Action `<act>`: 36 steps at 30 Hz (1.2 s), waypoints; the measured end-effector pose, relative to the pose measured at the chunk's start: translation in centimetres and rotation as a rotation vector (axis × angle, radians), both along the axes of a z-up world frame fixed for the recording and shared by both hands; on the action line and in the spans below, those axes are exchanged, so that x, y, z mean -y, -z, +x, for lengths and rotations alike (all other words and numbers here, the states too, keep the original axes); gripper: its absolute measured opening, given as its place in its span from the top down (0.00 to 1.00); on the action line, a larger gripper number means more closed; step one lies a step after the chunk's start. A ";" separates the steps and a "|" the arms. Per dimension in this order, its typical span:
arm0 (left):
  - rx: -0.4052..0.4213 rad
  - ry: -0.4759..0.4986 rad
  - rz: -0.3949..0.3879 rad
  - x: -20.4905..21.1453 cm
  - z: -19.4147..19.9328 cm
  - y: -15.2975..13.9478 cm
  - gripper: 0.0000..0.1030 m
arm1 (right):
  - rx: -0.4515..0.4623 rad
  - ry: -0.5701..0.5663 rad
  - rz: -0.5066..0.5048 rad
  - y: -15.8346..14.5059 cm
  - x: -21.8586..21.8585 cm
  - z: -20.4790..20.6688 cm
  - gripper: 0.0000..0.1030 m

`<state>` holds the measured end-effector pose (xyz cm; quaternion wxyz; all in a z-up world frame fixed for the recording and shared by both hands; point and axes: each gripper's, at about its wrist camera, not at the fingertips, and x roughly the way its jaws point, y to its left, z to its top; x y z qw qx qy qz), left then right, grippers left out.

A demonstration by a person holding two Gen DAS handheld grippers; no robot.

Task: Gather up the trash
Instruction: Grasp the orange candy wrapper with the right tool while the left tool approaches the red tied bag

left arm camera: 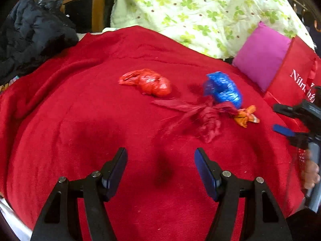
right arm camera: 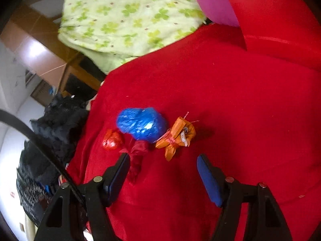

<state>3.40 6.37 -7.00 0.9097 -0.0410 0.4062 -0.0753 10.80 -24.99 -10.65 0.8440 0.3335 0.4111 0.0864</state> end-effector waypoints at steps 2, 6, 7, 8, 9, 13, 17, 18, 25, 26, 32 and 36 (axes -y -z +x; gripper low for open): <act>0.002 0.024 -0.004 0.7 0.1 -0.1 0.32 | -0.035 0.019 0.054 1.1 0.3 1.2 0.39; 0.014 0.047 -0.005 1.8 0.7 -0.2 0.32 | -0.078 0.051 0.103 2.7 0.3 3.3 0.43; 0.015 0.044 0.001 1.9 0.8 -0.2 0.32 | -0.084 0.057 0.096 2.9 0.1 3.7 0.43; 0.018 0.039 0.011 2.0 0.9 -0.2 0.32 | -0.091 0.062 0.084 3.1 -0.1 4.0 0.43; 0.022 0.033 0.024 2.1 1.0 -0.2 0.32 | -0.096 0.064 0.080 3.2 -0.2 4.3 0.43; 0.030 0.017 0.051 2.9 2.3 0.0 0.31 | -0.098 0.081 0.064 3.8 -0.2 5.6 0.43; 0.030 0.059 0.080 5.3 4.4 0.6 0.31 | -0.117 0.118 0.076 4.4 0.2 6.5 0.54; 0.022 0.073 0.067 5.9 5.0 0.8 0.31 | -0.121 0.121 0.067 4.4 0.3 6.7 0.58; -0.046 0.116 -0.043 7.9 7.9 2.2 0.31 | -0.094 0.104 0.030 3.9 0.5 7.0 0.65; -0.061 0.118 -0.052 8.0 8.3 2.5 0.31 | -0.091 0.104 0.030 3.8 0.6 6.9 0.65; -0.114 0.097 -0.063 7.3 8.6 3.8 0.31 | -0.142 0.088 0.052 3.5 1.0 5.6 0.65; -0.125 0.093 -0.065 6.9 8.2 4.2 0.31 | -0.191 0.066 0.012 3.6 0.5 4.1 0.65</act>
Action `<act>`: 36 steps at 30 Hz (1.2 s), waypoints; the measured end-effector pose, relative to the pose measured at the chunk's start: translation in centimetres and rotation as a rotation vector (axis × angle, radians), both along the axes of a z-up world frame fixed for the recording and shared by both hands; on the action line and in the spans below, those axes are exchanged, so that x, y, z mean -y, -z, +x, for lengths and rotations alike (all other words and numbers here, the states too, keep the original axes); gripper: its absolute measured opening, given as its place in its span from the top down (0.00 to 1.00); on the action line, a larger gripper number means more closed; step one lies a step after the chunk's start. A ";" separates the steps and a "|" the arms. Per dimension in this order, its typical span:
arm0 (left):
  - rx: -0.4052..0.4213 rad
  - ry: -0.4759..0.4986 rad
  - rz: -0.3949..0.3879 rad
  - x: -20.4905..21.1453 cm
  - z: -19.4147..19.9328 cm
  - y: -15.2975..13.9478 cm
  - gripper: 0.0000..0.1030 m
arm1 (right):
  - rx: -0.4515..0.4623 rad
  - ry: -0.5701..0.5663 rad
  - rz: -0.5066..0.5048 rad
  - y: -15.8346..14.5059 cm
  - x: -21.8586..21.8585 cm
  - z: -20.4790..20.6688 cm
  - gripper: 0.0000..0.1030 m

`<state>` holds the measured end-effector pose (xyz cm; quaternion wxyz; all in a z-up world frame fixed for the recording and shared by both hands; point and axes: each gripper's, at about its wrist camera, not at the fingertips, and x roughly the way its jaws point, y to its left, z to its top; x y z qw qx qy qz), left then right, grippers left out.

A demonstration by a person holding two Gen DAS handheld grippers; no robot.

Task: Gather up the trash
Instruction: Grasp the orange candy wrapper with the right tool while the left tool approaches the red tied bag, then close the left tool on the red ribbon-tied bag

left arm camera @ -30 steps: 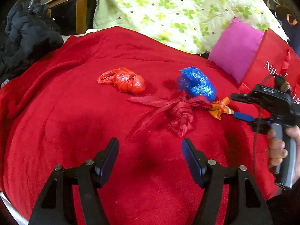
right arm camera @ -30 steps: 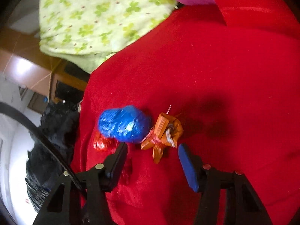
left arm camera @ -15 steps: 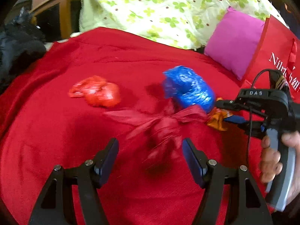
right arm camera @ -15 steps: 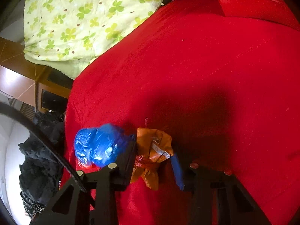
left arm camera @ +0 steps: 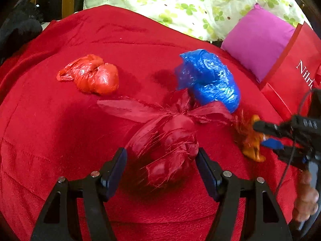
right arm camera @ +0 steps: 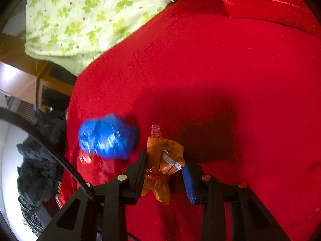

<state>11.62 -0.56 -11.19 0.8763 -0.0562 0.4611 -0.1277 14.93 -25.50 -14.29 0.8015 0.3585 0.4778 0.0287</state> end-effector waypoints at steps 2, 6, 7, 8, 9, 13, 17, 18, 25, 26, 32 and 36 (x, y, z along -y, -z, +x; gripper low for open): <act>-0.011 -0.004 -0.012 -0.1 0.0 0.1 0.31 | -0.024 -0.013 -0.021 0.2 -0.4 -0.5 0.64; -0.023 -0.008 0.021 0.0 -0.4 0.7 0.31 | -0.027 -0.017 -0.033 0.6 -0.7 -0.4 0.60; -0.019 -0.010 0.036 0.1 -0.5 0.7 0.31 | -0.024 -0.016 -0.030 0.8 -0.6 -0.4 0.60; -0.015 -0.010 0.058 0.2 -0.6 0.8 0.31 | -0.020 -0.019 -0.029 0.9 -0.6 -0.4 0.59; -0.015 -0.007 0.098 0.5 -0.7 1.0 0.26 | -0.014 -0.026 -0.031 0.9 -0.6 -0.3 0.59; 0.004 -0.010 0.139 0.8 -1.2 1.6 0.15 | 0.013 -0.066 -0.059 0.9 -1.0 -0.6 0.56; 0.010 -0.007 0.170 1.3 -1.7 1.9 0.10 | 0.028 -0.084 -0.050 0.9 -0.7 -0.7 0.56; 0.013 -0.008 0.174 1.4 -1.7 1.9 0.09 | 0.030 -0.085 -0.042 1.0 -0.6 -0.8 0.56; 0.025 -0.013 0.185 2.0 -1.9 2.1 0.07 | 0.038 -0.109 -0.012 1.5 0.2 -1.0 0.56; 0.025 -0.014 0.186 2.1 -2.1 2.2 0.07 | 0.038 -0.109 -0.010 1.6 0.1 -1.0 0.56; 0.027 -0.014 0.185 2.2 -2.4 2.2 0.06 | 0.033 -0.108 -0.001 1.6 0.2 -1.3 0.56; 0.025 -0.010 0.181 2.0 -2.1 2.3 0.06 | 0.031 -0.100 0.013 1.6 0.1 -1.3 0.56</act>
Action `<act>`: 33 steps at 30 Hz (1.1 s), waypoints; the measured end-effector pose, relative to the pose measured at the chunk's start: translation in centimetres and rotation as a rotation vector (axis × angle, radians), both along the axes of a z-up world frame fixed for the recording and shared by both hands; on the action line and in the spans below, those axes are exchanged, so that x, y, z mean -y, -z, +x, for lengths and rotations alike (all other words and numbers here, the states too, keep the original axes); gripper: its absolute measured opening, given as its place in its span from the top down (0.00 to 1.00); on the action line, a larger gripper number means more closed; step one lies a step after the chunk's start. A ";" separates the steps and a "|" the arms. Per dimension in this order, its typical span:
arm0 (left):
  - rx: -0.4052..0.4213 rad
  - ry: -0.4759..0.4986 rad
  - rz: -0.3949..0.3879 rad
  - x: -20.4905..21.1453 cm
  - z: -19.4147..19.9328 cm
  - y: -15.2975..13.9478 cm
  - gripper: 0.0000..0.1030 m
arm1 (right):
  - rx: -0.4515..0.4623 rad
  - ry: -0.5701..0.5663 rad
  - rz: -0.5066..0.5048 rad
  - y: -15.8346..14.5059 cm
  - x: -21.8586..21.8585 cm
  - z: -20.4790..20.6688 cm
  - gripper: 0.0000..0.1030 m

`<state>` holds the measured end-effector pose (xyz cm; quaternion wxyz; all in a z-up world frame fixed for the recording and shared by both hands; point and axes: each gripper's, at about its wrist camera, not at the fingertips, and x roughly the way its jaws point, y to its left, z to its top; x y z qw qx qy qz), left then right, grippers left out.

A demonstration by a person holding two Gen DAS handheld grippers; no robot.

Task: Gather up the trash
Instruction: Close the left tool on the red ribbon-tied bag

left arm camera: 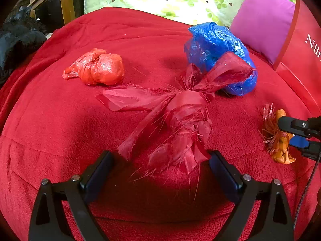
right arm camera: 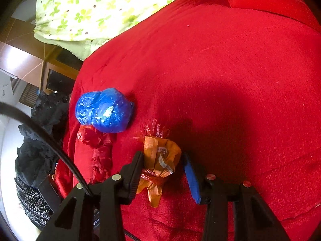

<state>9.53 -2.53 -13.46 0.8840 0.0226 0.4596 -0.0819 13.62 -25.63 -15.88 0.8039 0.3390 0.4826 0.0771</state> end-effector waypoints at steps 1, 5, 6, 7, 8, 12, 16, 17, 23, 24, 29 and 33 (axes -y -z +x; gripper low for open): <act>-0.001 0.000 -0.001 -0.1 0.2 0.0 0.06 | 0.000 -0.002 0.001 0.0 0.1 0.0 0.55; -0.007 -0.002 -0.004 -0.1 0.2 0.0 0.06 | 0.011 -0.022 -0.011 -0.2 -0.4 0.0 0.48; -0.008 -0.003 -0.004 -0.1 0.3 0.0 0.06 | 0.017 -0.031 -0.017 -0.3 -0.6 0.0 0.46; -0.010 -0.002 -0.004 -0.1 0.3 -0.1 0.06 | 0.023 -0.042 -0.022 -0.5 -0.9 0.0 0.40; -0.013 -0.001 -0.003 -0.1 0.3 -0.1 0.06 | 0.029 -0.055 -0.026 -0.6 -1.2 0.0 0.35; -0.027 0.006 -0.007 -0.3 0.5 -0.4 0.06 | 0.030 -0.060 -0.047 -0.8 -1.6 0.0 0.34; -0.045 0.016 -0.027 -0.8 0.8 -1.1 0.06 | 0.027 -0.041 -0.004 -0.5 -0.8 -0.1 0.34; -0.048 0.022 -0.039 -1.0 0.8 -1.3 0.06 | 0.024 -0.035 0.006 -0.5 -0.7 -0.1 0.34; -0.021 0.082 -0.110 -1.5 0.6 -3.0 0.06 | 0.017 -0.014 -0.080 -0.8 -1.2 -0.2 0.52; -0.013 0.084 -0.119 -1.6 0.8 -3.3 0.06 | 0.015 -0.012 -0.099 -0.8 -1.3 -0.2 0.57; 0.002 0.065 -0.131 -2.3 2.5 -3.8 0.06 | 0.029 -0.014 -0.128 -1.3 -1.8 -0.3 0.62; -0.004 0.080 -0.122 -1.6 3.7 -3.5 0.38 | 0.049 -0.019 -0.152 -2.0 -2.5 -0.6 0.62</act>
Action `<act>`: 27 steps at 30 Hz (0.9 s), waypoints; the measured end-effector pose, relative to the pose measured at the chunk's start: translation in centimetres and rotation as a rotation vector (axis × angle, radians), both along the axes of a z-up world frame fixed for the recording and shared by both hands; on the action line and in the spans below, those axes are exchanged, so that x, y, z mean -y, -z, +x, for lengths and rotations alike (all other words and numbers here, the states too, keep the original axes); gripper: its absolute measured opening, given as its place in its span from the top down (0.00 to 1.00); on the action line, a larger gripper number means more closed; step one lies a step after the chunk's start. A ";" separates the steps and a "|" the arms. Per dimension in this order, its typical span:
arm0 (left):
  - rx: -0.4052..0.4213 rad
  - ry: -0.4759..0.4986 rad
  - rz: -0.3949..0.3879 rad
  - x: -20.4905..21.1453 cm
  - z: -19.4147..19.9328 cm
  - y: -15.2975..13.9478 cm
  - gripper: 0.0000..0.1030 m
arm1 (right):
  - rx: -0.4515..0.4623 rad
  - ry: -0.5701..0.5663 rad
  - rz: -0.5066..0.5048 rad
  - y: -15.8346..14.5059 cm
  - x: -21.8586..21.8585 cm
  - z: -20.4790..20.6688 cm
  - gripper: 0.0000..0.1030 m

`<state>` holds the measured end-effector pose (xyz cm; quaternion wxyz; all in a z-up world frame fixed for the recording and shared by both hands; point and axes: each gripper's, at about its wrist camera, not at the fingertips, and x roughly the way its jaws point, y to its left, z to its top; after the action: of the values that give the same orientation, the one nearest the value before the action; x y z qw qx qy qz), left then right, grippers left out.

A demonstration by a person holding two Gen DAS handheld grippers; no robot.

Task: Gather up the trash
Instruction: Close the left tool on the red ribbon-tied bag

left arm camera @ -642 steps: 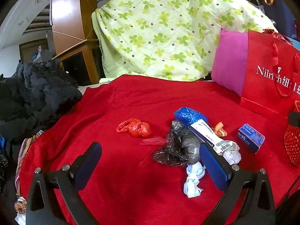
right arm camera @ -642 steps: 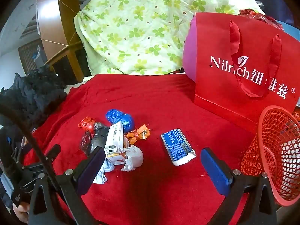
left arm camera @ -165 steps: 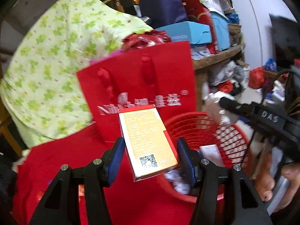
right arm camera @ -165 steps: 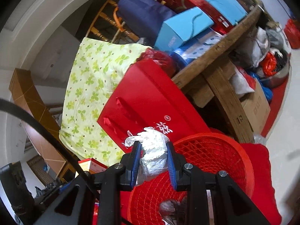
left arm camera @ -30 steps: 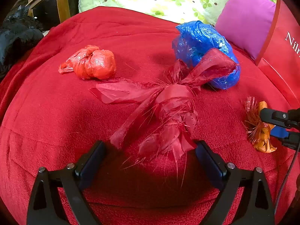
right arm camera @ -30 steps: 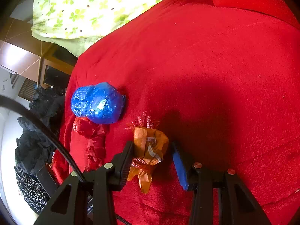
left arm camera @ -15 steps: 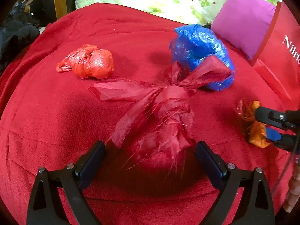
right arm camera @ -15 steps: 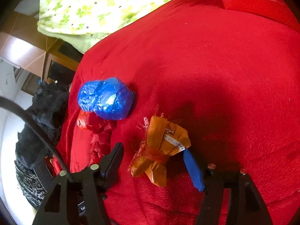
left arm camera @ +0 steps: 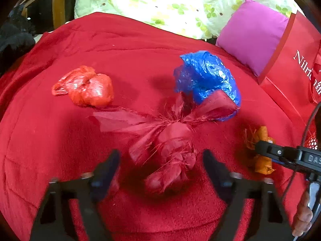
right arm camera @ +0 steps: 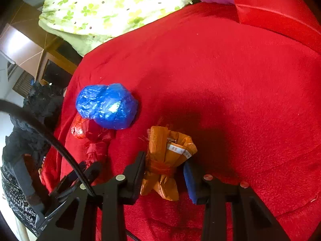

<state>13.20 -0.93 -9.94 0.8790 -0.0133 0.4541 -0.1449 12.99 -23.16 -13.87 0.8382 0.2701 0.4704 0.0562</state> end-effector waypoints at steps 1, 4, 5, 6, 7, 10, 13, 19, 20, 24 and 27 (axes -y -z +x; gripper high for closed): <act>-0.013 0.016 -0.013 0.3 0.3 0.3 0.51 | 0.010 -0.001 -0.007 -0.2 -0.1 -0.1 0.62; -0.017 0.033 -0.049 0.8 0.9 0.5 0.64 | 0.042 -0.009 -0.039 -1.1 -0.5 -0.4 0.62; -0.017 0.032 -0.056 0.9 0.9 0.5 0.65 | 0.052 -0.013 -0.045 -1.4 -0.7 -0.6 0.62; -0.018 0.028 -0.062 0.9 1.0 0.4 0.67 | 0.062 -0.015 -0.046 -1.7 -0.8 -0.8 0.62; -0.018 0.020 -0.062 0.8 0.9 0.3 0.68 | 0.069 -0.015 -0.047 -1.8 -0.7 -1.1 0.62; 0.005 -0.008 -0.027 0.6 0.1 -0.5 0.70 | 0.098 -0.015 -0.065 -2.7 -0.8 -1.4 0.62; 0.039 -0.024 0.039 1.1 -1.1 -1.3 0.70 | 0.124 -0.019 -0.058 -3.6 -0.8 -1.6 0.62; 0.122 -0.032 0.140 1.8 -3.8 -3.0 0.70 | 0.187 -0.029 -0.078 -5.3 0.1 -2.7 0.62; 0.139 -0.032 0.152 1.7 -4.3 -3.5 0.70 | 0.203 -0.031 -0.080 -5.6 0.1 -3.0 0.62; 0.178 -0.038 0.157 1.5 -6.1 -4.9 0.70 | 0.251 -0.037 -0.097 -6.8 -0.1 -3.7 0.62; 0.200 -0.043 0.155 1.6 -6.8 -5.8 0.70 | 0.274 -0.037 -0.098 -7.4 -0.2 -4.0 0.62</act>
<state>6.42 -2.49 -4.13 0.9211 0.0591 0.3738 -0.0910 9.02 -22.96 -6.52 0.9056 0.2100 0.3586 0.0850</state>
